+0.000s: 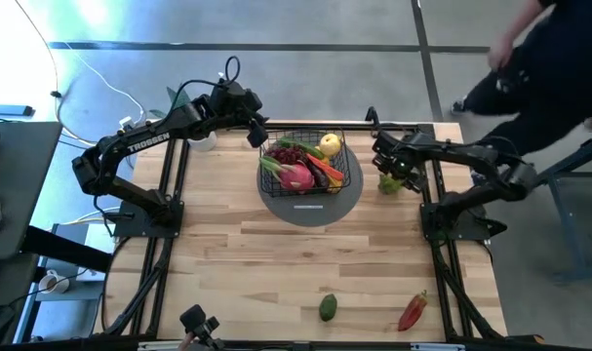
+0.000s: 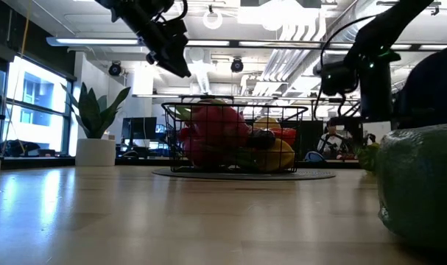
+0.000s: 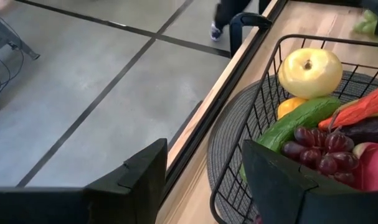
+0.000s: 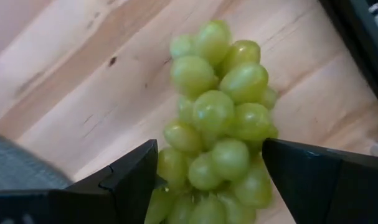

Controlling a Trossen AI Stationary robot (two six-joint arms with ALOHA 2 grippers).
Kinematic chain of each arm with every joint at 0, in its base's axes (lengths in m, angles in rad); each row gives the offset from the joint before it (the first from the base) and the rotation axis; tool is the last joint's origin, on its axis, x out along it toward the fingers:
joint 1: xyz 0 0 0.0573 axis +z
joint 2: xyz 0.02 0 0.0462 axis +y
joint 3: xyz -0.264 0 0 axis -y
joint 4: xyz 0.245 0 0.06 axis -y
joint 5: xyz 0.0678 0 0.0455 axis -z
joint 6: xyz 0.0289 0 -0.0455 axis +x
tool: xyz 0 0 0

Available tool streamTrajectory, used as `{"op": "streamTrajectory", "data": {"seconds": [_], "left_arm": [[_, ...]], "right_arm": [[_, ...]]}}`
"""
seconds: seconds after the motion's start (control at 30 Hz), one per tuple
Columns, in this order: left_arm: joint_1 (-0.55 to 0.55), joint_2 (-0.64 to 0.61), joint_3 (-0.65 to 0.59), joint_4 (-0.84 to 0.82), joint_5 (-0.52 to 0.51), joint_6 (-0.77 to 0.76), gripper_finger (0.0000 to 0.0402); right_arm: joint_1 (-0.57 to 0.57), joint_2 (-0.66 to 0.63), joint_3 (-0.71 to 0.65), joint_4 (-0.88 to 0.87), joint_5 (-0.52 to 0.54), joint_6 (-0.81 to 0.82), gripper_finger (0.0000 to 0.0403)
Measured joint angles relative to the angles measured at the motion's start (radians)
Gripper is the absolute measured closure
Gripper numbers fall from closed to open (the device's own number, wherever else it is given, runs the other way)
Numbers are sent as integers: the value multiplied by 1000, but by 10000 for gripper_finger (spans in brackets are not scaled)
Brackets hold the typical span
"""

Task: Build produce basket
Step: Put the green grapes into the wire basket

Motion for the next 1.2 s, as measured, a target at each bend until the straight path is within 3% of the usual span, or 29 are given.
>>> {"op": "streamTrajectory", "data": {"seconds": [0.3,0.6,0.73,1.2], "left_arm": [[0,0,0,5,0,0,206],[0,0,0,3,0,0,206],[0,0,0,4,0,0,206],[0,0,0,2,0,0,206]], "right_arm": [[0,139,1,24,-38,-56,153],[3,137,4,11,-35,-125,302],[26,139,33,-19,-21,-146,343],[79,139,272,-263,136,-164,341]]}}
